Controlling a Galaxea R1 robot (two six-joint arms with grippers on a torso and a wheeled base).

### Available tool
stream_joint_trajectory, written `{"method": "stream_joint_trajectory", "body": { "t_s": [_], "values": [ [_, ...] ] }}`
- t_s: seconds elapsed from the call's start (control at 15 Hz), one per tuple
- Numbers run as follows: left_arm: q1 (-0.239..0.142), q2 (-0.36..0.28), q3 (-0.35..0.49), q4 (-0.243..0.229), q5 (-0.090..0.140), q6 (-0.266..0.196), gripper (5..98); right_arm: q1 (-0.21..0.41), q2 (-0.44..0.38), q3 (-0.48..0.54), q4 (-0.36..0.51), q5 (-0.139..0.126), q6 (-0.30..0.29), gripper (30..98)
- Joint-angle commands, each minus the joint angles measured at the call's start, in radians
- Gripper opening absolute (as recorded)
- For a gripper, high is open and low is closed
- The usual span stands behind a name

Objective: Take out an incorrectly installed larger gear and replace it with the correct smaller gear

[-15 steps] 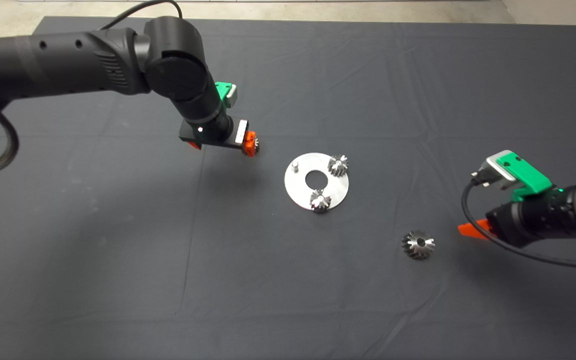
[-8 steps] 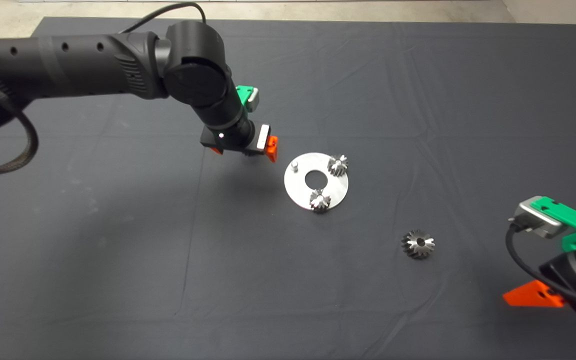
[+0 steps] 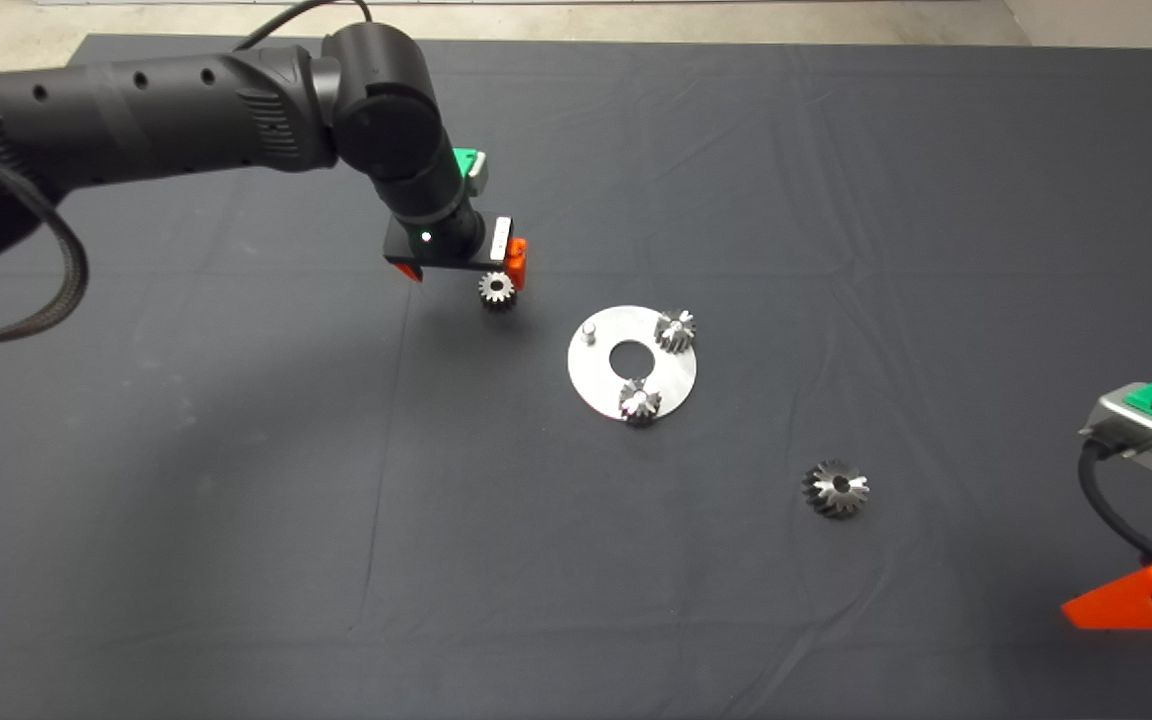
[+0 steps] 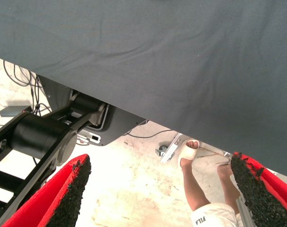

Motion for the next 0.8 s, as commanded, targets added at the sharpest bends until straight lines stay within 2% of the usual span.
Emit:
{"method": "stream_joint_trajectory", "body": {
  "t_s": [0.0,0.07,0.2,0.33,0.73],
  "values": [
    [-0.009,0.012,-0.037,0.006,-0.033,0.033,98.2,0.017,-0.002,0.005,0.039,0.004,0.007,78.0],
    [0.003,0.015,-0.051,0.006,-0.047,0.035,98.2,0.017,-0.001,0.005,0.038,0.004,0.007,78.0],
    [0.006,0.022,-0.058,0.006,-0.051,0.035,98.2,0.017,-0.002,0.005,0.039,0.001,0.007,78.0],
    [0.006,0.058,-0.081,0.006,-0.050,0.041,98.2,0.017,-0.002,0.005,0.039,-0.001,0.007,78.0],
    [0.012,0.151,-0.196,0.004,-0.050,0.110,98.2,0.018,0.001,0.005,0.039,0.001,0.007,78.0]
  ]
}}
